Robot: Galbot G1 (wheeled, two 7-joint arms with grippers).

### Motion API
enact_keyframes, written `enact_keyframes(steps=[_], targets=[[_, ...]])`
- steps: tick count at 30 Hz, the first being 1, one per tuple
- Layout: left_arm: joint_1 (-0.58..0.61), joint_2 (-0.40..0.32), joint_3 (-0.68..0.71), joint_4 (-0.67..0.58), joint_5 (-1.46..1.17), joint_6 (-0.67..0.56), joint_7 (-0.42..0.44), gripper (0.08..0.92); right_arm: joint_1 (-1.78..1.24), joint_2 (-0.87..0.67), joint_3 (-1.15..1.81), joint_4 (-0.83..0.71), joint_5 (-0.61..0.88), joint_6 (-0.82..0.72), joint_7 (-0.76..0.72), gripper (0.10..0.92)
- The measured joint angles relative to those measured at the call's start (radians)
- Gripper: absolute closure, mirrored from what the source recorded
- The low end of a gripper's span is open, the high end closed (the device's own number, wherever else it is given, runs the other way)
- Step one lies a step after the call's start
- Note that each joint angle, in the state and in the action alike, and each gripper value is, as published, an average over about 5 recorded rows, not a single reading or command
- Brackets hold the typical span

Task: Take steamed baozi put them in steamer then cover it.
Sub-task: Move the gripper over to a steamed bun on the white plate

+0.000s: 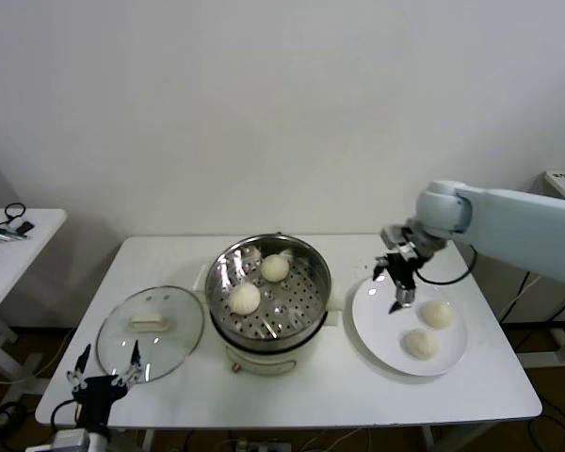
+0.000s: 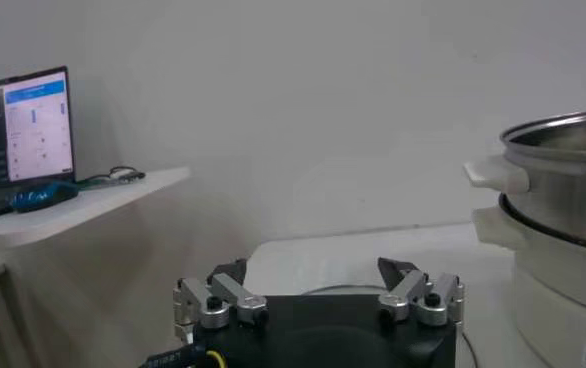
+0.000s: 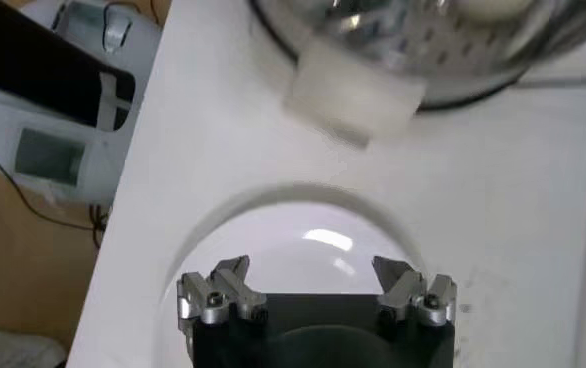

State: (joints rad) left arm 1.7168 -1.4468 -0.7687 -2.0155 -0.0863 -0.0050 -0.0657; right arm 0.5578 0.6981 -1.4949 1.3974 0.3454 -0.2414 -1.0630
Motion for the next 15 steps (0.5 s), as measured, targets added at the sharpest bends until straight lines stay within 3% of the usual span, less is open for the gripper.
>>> enact_keyframes(steps=[15], targets=[[-0.001,-0.02,0.004,-0.002,0.041,0.006,-0.005,0.177,-0.279,-0.053,0.185,-0.092,-0.187,0.024,-0.009,0.203]])
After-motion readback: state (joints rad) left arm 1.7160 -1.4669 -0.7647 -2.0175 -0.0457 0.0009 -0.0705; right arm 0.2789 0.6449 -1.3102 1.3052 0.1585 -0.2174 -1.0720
